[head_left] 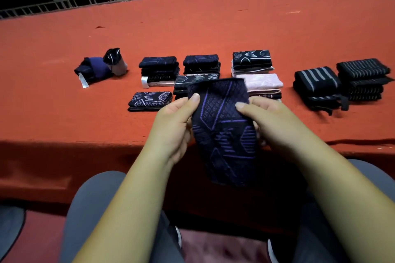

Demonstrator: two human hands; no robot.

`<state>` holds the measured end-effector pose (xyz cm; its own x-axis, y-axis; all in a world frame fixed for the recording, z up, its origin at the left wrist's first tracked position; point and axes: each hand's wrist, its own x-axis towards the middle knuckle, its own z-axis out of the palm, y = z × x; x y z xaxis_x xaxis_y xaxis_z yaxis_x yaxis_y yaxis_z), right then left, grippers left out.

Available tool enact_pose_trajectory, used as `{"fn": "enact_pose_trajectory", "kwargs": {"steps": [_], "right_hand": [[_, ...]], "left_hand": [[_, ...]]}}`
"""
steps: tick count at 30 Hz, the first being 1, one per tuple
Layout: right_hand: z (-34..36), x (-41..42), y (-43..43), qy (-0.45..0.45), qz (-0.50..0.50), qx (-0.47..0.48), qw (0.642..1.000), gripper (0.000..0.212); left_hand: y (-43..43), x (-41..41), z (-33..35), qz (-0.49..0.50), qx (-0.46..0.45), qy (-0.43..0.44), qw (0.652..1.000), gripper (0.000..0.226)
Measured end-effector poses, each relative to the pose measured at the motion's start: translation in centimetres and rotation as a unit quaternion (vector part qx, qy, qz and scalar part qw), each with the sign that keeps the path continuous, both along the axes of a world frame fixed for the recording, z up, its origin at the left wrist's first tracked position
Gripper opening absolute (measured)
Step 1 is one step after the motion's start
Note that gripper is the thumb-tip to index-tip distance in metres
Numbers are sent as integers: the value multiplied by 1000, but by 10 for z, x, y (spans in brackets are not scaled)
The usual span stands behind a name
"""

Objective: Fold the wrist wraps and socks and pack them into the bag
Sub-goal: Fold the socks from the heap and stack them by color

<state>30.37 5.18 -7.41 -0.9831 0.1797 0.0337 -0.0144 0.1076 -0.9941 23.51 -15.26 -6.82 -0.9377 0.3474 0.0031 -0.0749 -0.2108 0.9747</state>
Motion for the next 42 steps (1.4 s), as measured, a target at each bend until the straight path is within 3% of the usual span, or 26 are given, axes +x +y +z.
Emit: {"fn": "enact_pose_trajectory", "kwargs": {"steps": [3, 6, 9, 11, 13, 19, 26, 31, 36, 40, 42], "right_hand": [[-5, -3, 0, 32, 22, -72, 997, 22], [-5, -8, 1, 58, 6, -104, 993, 20], [-19, -19, 8, 41, -38, -18, 998, 17], [-29, -23, 13, 12, -44, 52, 998, 12], [-34, -24, 17, -4, -21, 52, 998, 10], [-34, -24, 24, -5, 25, -12, 1000, 11], [-34, -26, 27, -11, 35, -46, 998, 38], [-34, -27, 28, -29, 25, -40, 998, 33], [-29, -25, 27, -65, 5, -27, 998, 43], [-27, -22, 25, -63, 21, -41, 997, 32], [-25, -19, 26, -54, 40, -26, 997, 18]], "left_hand": [[1, -3, 0, -2, 57, -59, 997, 40], [-3, -10, 2, -26, 22, -38, 999, 38], [-7, -19, -13, -40, -88, 3, 995, 15], [-7, -24, -25, -33, -122, 2, 992, 14], [-6, -28, -30, -37, -132, 3, 991, 18], [-8, -35, -34, -38, -95, -20, 995, 21], [-12, -37, -39, -37, -78, -31, 996, 28], [-13, -38, -41, -54, -65, -18, 996, 23], [-14, -35, -39, -64, -58, -15, 996, 24], [-16, -36, -38, -64, -67, -15, 996, 28], [-15, -35, -38, -73, -50, -20, 996, 20]]}}
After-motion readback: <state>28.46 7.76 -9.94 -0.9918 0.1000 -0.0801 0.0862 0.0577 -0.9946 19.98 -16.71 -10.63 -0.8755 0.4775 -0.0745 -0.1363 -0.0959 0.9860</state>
